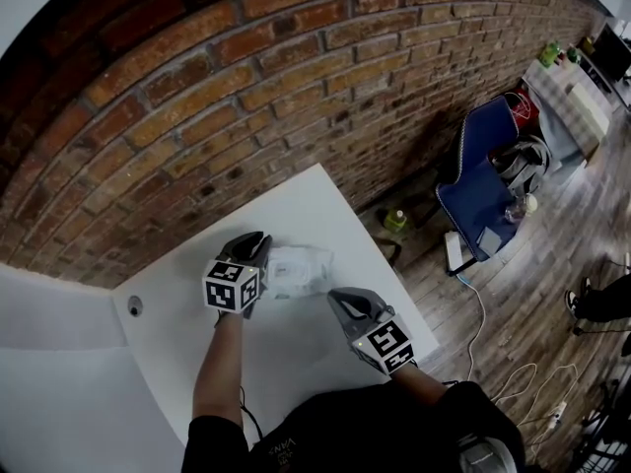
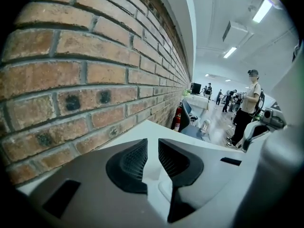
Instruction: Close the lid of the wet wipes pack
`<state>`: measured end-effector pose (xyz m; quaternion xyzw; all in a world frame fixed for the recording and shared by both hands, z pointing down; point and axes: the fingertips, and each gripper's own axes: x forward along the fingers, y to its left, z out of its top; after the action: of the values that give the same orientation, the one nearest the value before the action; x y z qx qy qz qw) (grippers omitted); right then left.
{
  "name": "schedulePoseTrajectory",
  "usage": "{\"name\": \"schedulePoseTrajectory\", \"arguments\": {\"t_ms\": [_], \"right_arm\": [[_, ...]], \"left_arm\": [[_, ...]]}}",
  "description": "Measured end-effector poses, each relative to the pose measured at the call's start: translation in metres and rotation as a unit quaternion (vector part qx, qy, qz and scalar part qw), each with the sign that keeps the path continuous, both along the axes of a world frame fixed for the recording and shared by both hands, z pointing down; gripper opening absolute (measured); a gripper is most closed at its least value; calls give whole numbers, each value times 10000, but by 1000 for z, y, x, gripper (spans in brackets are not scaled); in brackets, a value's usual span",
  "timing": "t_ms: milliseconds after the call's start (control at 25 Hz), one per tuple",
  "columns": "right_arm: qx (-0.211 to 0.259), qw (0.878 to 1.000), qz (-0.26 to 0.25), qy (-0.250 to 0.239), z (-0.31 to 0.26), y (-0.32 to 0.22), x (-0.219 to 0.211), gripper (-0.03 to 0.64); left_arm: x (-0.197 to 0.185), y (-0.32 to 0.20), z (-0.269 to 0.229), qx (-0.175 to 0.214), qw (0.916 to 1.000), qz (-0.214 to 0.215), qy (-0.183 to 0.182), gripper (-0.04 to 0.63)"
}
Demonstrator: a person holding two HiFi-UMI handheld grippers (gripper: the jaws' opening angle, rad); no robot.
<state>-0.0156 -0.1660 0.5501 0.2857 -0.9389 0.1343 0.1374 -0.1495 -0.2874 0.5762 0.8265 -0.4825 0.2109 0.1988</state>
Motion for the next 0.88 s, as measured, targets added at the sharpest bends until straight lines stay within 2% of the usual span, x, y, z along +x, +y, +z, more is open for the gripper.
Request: {"name": "schedulePoseTrajectory", "arguments": {"t_ms": [520, 880], "right_arm": [[82, 10000, 15, -24, -6, 7, 2, -2], [118, 9999, 11, -45, -8, 14, 5, -2]], "left_arm": [[11, 47, 12, -122, 9992, 240, -288, 84], [12, 66, 25, -216, 9990, 95, -373, 84]]}}
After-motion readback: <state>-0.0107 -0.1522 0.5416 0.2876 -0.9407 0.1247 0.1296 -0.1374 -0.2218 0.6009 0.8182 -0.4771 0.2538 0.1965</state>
